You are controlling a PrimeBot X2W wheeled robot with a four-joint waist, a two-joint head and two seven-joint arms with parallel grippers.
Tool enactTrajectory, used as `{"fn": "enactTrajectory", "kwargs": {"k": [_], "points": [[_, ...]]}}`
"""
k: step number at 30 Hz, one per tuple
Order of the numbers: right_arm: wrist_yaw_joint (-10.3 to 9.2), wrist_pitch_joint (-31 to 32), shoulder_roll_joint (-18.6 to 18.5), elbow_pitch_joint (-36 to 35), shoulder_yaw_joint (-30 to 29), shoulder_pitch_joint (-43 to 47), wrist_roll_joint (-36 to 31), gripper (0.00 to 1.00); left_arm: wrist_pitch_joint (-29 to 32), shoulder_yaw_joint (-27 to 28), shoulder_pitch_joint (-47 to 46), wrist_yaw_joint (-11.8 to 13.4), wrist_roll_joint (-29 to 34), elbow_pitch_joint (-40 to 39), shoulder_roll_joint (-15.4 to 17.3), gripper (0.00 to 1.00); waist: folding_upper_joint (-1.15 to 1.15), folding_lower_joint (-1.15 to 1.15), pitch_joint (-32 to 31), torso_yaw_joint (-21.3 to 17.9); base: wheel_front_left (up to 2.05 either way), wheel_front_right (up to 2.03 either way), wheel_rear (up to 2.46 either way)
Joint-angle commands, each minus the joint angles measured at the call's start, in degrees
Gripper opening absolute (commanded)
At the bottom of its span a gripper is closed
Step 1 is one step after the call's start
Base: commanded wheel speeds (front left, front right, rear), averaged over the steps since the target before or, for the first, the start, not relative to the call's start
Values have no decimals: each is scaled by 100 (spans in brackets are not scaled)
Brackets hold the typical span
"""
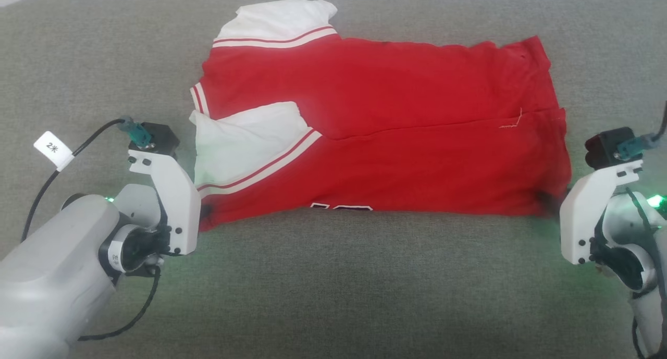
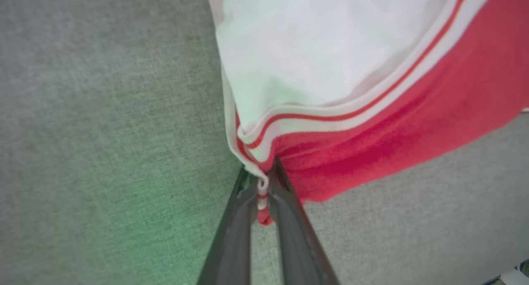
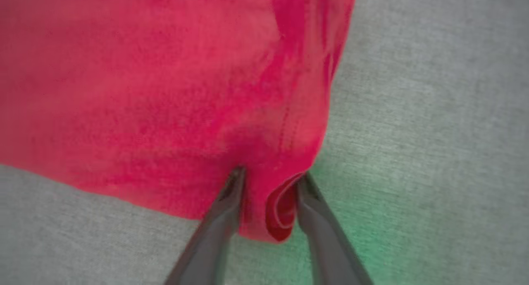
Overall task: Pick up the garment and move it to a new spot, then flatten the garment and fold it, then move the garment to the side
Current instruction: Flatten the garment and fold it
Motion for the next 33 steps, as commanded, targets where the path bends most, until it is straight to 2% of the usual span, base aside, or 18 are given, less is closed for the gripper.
{"fn": "enactTrajectory", "kwargs": {"k": [1,6,14,17,25,29,32,33], "points": [[-4,150,32,132,32,84,-8,0,84,-227,259,-58,16,94,-130,0,0,0,-17,26,0,0,0],[-9,276,-138,-69,-63,31,-54,0,128,-145,197,-28,-25,17,8,0,0,0,-66,64,0,0,0],[-8,479,-448,-471,-55,97,45,0,256,21,149,209,-54,-457,423,0,0,0,-171,95,0,0,0],[-8,679,-624,-662,-30,246,178,0,347,52,212,376,-86,-778,619,0,0,0,-228,109,0,0,0],[-9,1119,-1007,-1244,-165,850,550,0,649,22,680,1018,-219,-1842,1158,0,0,0,-305,126,0,0,0],[-8,1124,-953,-1379,-238,1139,604,0,627,-17,930,1205,-272,-2195,1255,0,0,0,-279,110,0,0,0],[-7,1035,-854,-1341,-147,1239,621,0,623,-60,1072,1263,-333,-2207,1199,0,0,0,-256,85,0,0,0],[-7,989,-837,-1305,-97,1255,611,0,596,-66,1097,1251,-328,-2175,1157,13,0,0,-249,73,0,0,0]]}}
